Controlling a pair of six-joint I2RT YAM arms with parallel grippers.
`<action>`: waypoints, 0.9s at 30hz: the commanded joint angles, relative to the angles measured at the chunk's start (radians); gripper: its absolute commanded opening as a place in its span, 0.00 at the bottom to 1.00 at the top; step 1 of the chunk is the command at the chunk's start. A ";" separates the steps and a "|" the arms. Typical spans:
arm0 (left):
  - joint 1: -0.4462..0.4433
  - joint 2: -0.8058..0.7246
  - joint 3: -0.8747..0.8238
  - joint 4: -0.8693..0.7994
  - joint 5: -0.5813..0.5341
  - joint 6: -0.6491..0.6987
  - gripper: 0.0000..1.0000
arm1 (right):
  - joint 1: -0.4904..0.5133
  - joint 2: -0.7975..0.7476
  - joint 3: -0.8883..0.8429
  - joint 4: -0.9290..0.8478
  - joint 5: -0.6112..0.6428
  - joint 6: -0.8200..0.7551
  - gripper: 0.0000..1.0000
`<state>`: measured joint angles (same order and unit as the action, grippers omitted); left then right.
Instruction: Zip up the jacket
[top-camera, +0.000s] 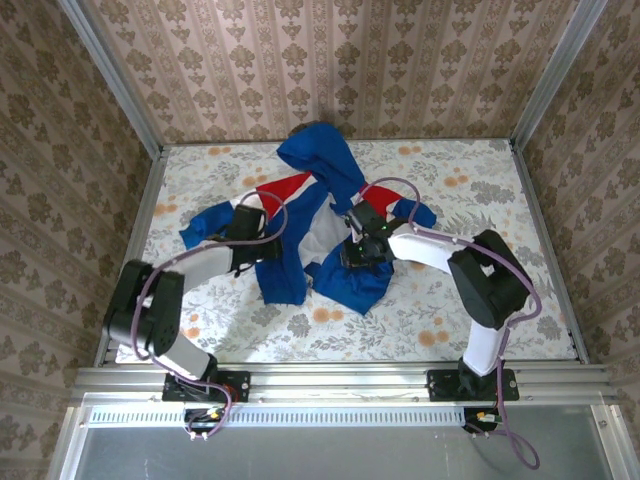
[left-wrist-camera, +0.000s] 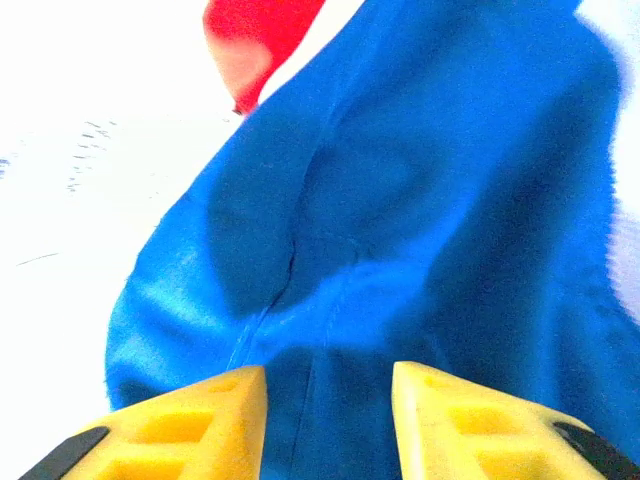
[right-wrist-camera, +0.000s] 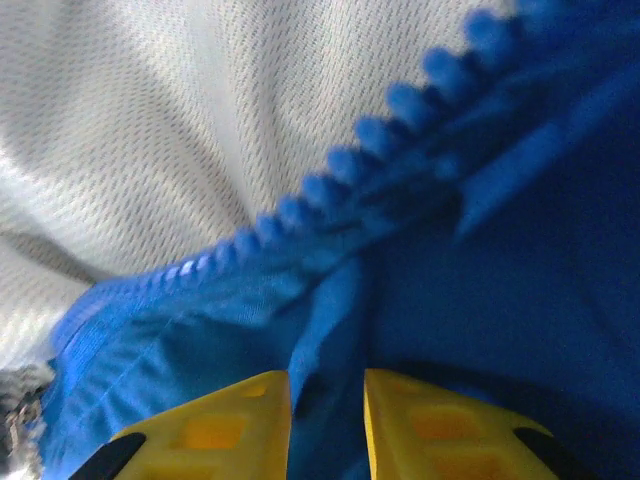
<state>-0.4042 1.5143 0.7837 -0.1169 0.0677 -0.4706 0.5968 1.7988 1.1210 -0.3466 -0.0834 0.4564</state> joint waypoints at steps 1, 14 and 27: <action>0.005 -0.147 -0.030 -0.132 -0.057 0.033 0.41 | 0.027 -0.070 -0.026 -0.046 0.005 0.037 0.28; -0.349 -0.569 -0.290 -0.234 -0.145 -0.204 0.44 | 0.147 -0.030 -0.040 0.037 -0.041 0.133 0.26; -0.558 -0.413 -0.260 -0.144 -0.245 -0.198 0.55 | 0.148 0.005 -0.118 0.106 -0.072 0.189 0.24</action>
<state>-0.9546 1.0527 0.4938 -0.3042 -0.1478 -0.6773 0.7441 1.8015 1.0302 -0.2401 -0.1440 0.6197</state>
